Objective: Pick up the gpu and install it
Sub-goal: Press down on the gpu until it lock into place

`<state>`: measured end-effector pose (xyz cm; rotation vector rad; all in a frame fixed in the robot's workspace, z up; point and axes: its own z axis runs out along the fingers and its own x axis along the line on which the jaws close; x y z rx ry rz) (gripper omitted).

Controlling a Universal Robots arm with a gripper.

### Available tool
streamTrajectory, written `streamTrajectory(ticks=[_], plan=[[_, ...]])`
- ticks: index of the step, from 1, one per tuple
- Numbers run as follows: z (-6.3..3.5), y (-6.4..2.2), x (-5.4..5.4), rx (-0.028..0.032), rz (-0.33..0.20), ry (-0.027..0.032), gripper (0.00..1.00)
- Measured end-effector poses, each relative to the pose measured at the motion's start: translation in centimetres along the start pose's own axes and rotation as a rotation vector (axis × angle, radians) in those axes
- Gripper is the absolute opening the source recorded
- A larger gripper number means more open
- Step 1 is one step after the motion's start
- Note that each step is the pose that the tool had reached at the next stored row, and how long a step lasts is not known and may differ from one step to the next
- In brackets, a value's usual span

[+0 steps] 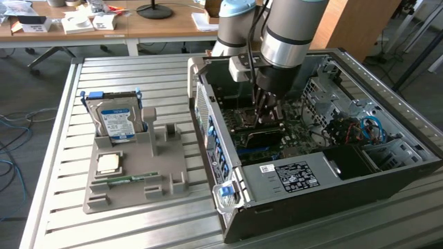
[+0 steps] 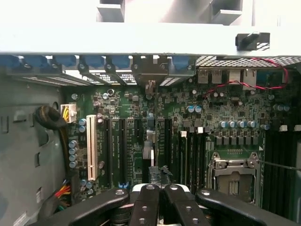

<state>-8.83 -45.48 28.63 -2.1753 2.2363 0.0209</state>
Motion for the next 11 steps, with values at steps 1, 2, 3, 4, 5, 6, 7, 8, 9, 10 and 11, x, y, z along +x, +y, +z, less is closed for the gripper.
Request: streamTrajectory(ticks=[1,2,3,4,5,6,7,8,9,10,11], plan=[[0.16,0.01,-0.03,0.0000,0.000,0.0000,0.11],[0.28,0.01,-0.05,0.0001,0.000,-0.0001,0.11],[0.33,0.00,-0.06,0.0001,0.000,-0.0001,0.11],[0.32,0.01,-0.06,0.0000,0.000,0.0001,0.11],[0.33,0.01,-0.06,0.0000,0.000,0.0001,0.11],[0.33,0.02,-0.06,0.0000,0.000,0.0000,0.11],[0.34,0.02,-0.09,0.0000,0.000,-0.0001,0.11],[0.36,0.05,-0.18,0.0001,0.000,-0.0002,0.11],[0.38,0.06,-0.29,0.0000,0.000,-0.0001,0.11],[0.42,0.05,-0.34,0.0000,0.000,-0.0002,0.11],[0.53,0.05,-0.34,0.0001,0.000,-0.0003,0.11]])
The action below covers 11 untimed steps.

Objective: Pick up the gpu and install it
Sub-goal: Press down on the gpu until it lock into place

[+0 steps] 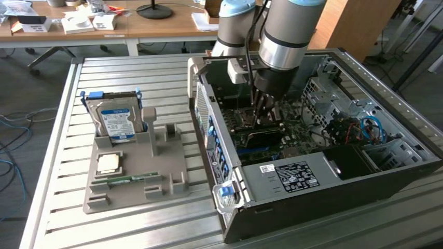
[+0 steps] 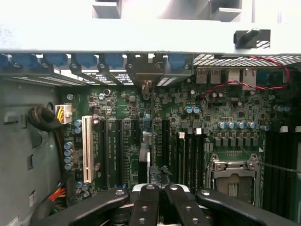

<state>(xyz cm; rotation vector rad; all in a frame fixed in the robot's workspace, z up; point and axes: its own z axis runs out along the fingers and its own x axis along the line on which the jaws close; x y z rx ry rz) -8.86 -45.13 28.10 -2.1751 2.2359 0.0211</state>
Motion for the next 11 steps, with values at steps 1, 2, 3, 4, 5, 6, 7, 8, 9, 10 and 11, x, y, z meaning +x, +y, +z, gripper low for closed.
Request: streamTrajectory(ticks=[1,2,3,4,5,6,7,8,9,10,11], plan=[[0.18,0.00,0.00,-0.0001,0.000,0.0002,0.11],[0.35,0.00,0.01,-0.0002,0.000,0.0003,0.11],[0.54,0.01,0.01,-0.0001,0.000,0.0002,0.11],[0.70,0.01,0.01,-0.0001,0.000,0.0003,0.11],[0.81,0.01,0.01,-0.0001,0.000,0.0003,0.11],[0.87,0.01,0.01,-0.0001,0.000,0.0002,0.11],[0.87,0.01,0.01,-0.0002,0.000,0.0004,0.11],[0.87,0.01,0.01,-0.0002,0.000,0.0004,0.11],[0.87,0.01,0.01,-0.0001,0.000,0.0004,0.11],[0.90,0.01,0.01,-0.0001,0.000,0.0003,0.11],[1.00,0.01,0.01,0.0000,0.000,0.0000,0.11]])
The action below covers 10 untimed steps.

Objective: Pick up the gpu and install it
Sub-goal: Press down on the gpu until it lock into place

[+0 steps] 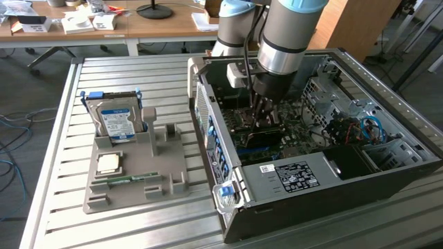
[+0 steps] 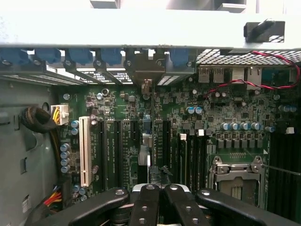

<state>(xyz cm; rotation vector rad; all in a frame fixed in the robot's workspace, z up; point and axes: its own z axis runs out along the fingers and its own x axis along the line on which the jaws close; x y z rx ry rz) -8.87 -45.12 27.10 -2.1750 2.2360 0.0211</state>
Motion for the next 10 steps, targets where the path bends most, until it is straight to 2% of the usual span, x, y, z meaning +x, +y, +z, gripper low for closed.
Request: streamTrajectory(ticks=[10], plan=[[0.31,0.00,0.01,-0.0003,0.000,-0.0002,0.11]])
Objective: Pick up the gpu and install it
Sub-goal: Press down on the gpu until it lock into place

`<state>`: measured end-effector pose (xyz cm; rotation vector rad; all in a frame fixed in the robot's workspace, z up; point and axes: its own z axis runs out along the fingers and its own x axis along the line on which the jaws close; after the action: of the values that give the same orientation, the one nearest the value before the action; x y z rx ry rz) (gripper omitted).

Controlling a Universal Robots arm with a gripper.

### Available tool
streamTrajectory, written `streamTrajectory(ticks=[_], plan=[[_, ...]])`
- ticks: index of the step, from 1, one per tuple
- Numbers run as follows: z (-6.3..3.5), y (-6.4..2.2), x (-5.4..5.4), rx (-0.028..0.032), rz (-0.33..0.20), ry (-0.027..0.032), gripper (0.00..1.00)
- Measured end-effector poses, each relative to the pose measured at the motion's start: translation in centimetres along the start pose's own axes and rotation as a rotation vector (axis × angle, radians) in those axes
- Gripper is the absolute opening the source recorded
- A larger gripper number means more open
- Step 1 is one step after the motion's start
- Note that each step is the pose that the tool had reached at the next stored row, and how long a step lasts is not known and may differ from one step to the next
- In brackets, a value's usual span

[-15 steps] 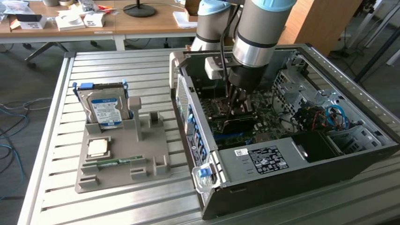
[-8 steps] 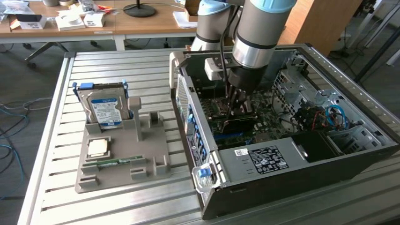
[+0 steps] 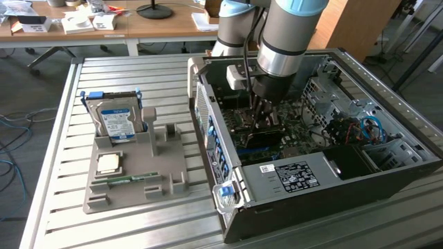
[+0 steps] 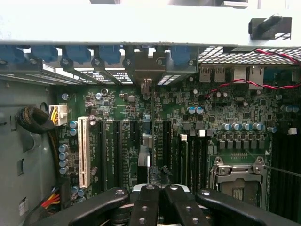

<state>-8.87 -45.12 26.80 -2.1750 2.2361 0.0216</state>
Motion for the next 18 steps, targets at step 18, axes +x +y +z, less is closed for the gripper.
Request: streamTrajectory(ticks=[18], plan=[[0.46,0.00,0.00,0.0007,0.000,-0.0041,0.11]])
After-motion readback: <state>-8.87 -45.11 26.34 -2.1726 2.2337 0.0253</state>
